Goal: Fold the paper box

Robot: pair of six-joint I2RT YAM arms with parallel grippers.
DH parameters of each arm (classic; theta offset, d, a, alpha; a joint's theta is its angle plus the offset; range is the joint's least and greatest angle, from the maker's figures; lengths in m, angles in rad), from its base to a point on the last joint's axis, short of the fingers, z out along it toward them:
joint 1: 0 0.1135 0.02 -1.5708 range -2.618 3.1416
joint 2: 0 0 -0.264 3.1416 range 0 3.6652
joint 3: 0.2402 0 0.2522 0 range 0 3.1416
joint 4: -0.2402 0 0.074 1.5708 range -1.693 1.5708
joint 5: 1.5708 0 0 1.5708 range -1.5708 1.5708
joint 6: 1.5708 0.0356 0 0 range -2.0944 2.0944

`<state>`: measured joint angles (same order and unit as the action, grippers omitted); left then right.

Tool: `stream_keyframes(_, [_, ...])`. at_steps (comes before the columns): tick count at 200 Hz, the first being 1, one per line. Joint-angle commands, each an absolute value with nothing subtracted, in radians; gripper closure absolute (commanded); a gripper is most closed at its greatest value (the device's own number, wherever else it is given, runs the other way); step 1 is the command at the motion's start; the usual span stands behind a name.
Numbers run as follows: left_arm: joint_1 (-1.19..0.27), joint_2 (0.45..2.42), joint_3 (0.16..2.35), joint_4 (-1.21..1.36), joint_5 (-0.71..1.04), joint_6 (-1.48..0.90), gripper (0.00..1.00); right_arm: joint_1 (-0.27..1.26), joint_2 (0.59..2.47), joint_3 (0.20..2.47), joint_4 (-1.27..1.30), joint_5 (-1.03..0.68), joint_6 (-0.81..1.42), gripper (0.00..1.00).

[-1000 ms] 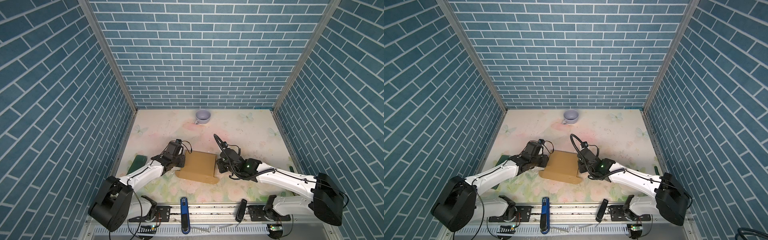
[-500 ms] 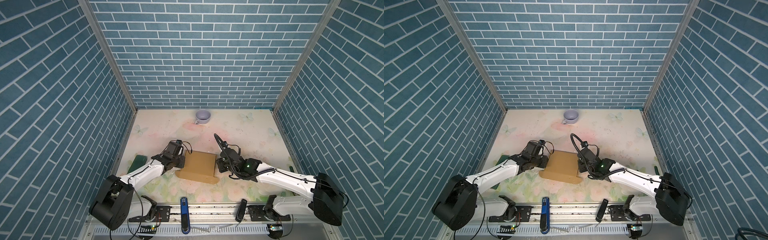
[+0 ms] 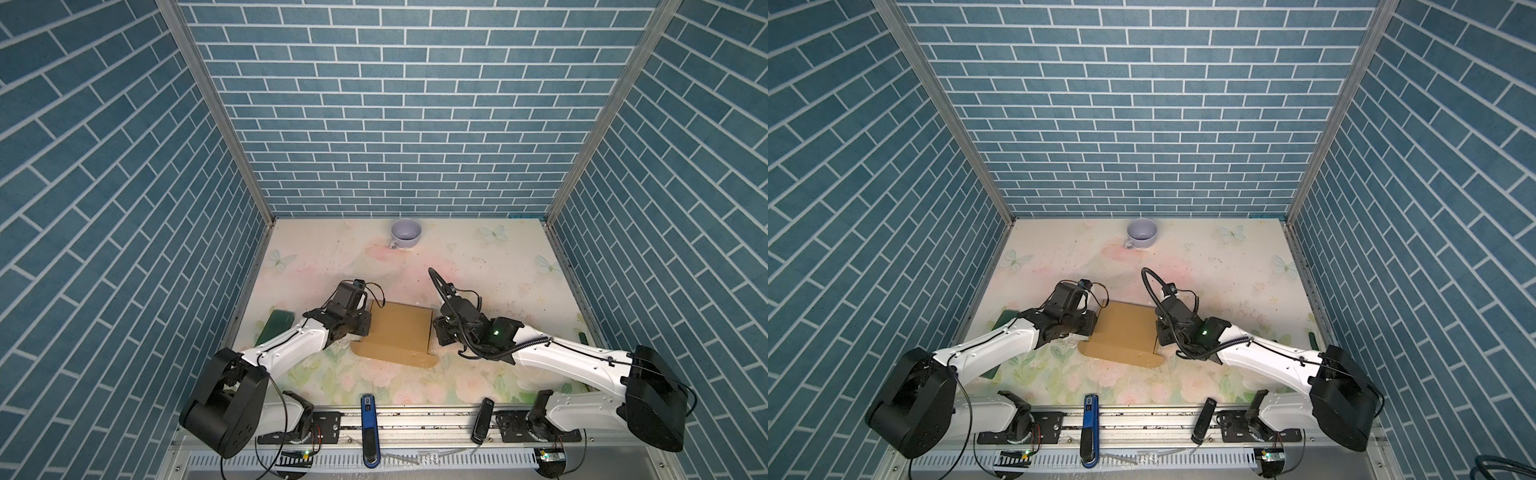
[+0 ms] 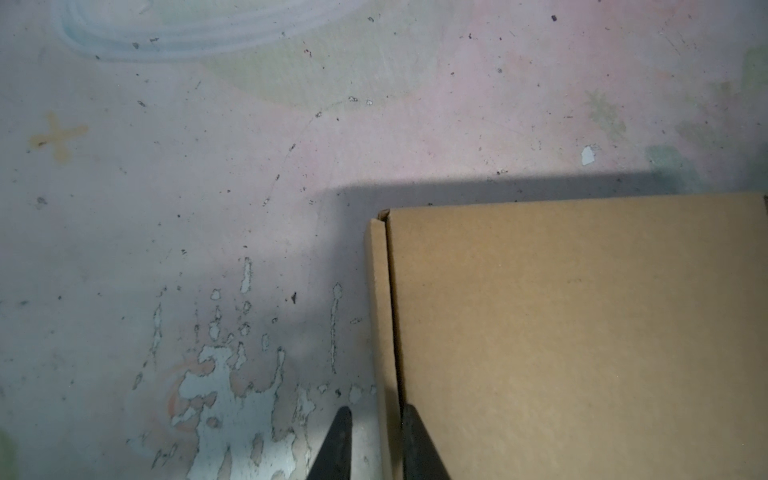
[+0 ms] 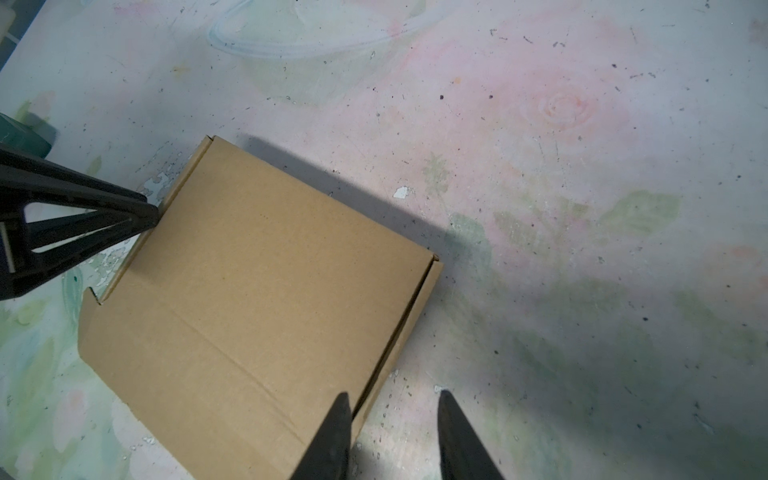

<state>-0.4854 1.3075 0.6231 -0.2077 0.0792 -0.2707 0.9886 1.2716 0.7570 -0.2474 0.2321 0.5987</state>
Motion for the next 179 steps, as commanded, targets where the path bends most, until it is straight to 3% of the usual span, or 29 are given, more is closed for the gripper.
stream_keyframes(1, [-0.472, 1.325, 0.623, -0.217, 0.080, -0.258, 0.77, 0.983, 1.271, 0.736, -0.241, 0.252, 0.632, 0.64])
stream_keyframes(179, [-0.441, 1.339, 0.604, -0.175, 0.144, -0.292, 0.85, 0.963, 1.208, 0.723, -0.266, 0.264, 0.649, 0.64])
